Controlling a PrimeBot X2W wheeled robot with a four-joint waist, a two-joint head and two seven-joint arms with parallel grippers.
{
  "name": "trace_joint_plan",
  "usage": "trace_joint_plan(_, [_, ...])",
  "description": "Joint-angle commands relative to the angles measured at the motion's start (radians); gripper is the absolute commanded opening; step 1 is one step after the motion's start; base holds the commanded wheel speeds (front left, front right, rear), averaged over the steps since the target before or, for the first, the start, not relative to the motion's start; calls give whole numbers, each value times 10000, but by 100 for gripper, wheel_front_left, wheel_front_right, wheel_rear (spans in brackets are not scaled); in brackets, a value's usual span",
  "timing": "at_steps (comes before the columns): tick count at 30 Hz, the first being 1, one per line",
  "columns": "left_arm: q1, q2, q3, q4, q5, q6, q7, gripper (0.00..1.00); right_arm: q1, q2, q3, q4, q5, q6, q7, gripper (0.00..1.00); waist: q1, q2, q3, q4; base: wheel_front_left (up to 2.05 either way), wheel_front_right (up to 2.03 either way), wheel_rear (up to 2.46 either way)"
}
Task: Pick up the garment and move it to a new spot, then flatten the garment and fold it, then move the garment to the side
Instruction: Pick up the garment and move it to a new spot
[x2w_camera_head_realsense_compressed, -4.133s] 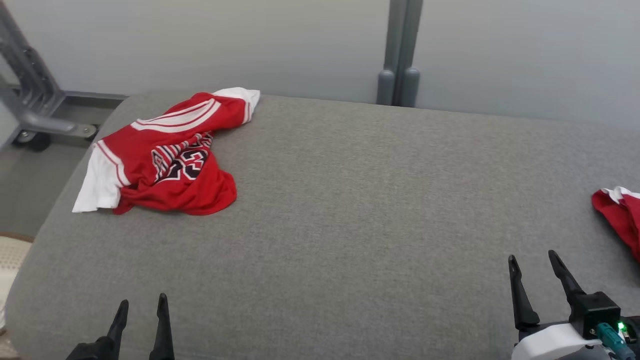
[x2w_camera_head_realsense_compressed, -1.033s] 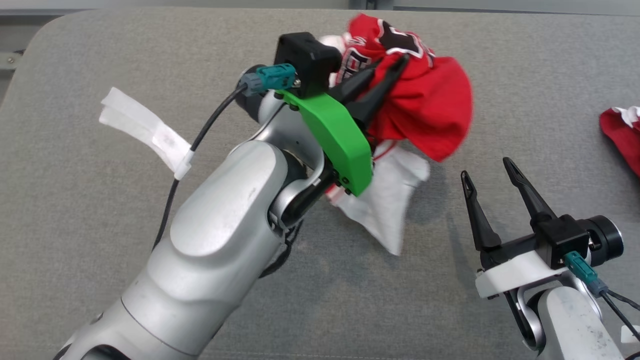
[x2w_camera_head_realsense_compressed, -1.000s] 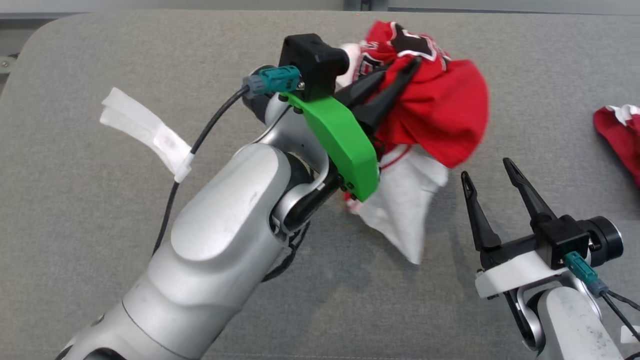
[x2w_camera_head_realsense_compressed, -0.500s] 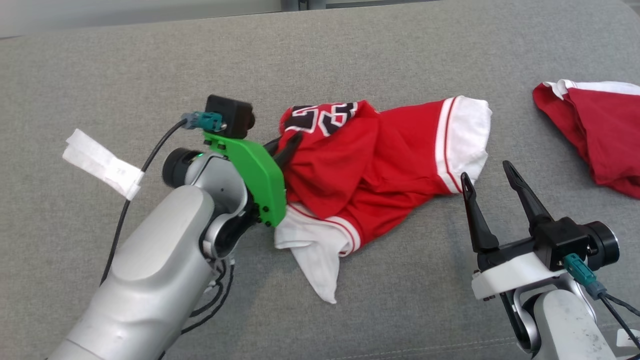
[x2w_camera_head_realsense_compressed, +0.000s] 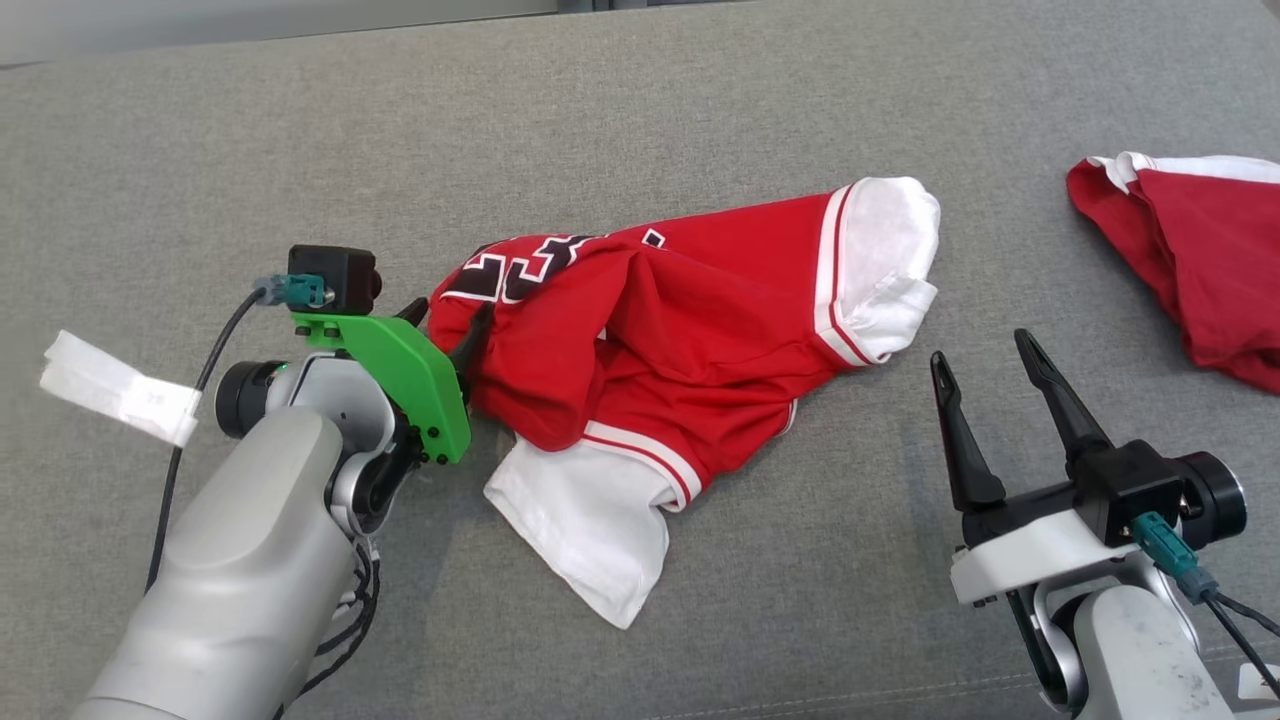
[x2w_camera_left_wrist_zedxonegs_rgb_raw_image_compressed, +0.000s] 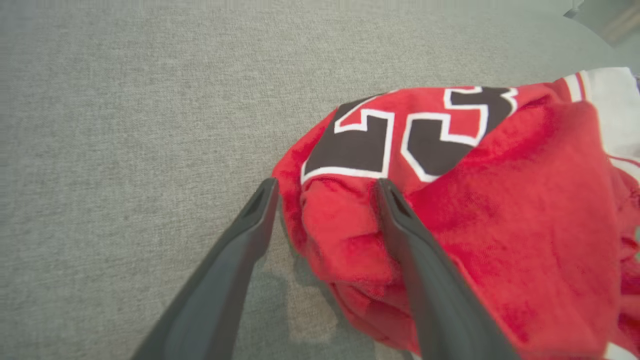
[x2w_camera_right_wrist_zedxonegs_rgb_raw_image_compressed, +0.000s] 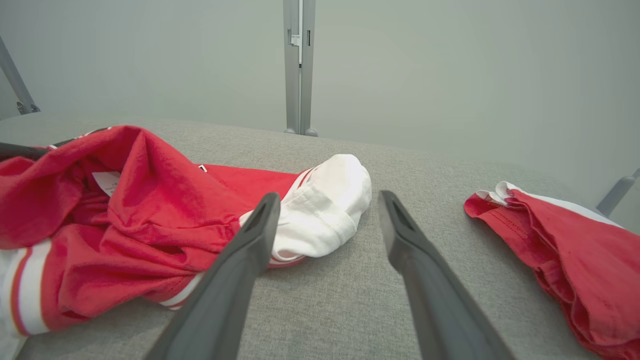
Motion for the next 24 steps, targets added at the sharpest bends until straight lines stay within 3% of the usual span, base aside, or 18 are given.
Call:
trace_joint_plan(1, [159,32,34,-31,107,-31,-113,100,140,-32,-39,6,-54,-19,-31,100,0,0,-47,38,0,0,0])
trace_joint_plan(4, [445,160,166,-432,148,76,-694,100,219,-92,-92,-51,-101,-18,-31,100,0,0,-142,72,0,0,0])
trace_joint_plan(7, [1279,520,463,-1599,121,527,-1479,100,422,-68,-197,-147,-124,-19,-31,100,0,0,-355,62,0,0,0])
trace_joint_plan(11, [2440,818,712,-3458,192,1453,-1991,100,631,-38,-331,-206,-83,-19,-31,100,0,0,-544,48,0,0,0])
trace_joint_plan(17, [3964,823,426,-6123,322,2686,-1896,100,805,57,-409,-263,-14,-19,-32,100,0,0,-561,-10,0,0,0])
trace_joint_plan(24, [4093,644,-219,-6528,1040,3364,-1791,100,620,139,-317,-278,23,-19,-32,100,0,0,-450,-239,0,0,0])
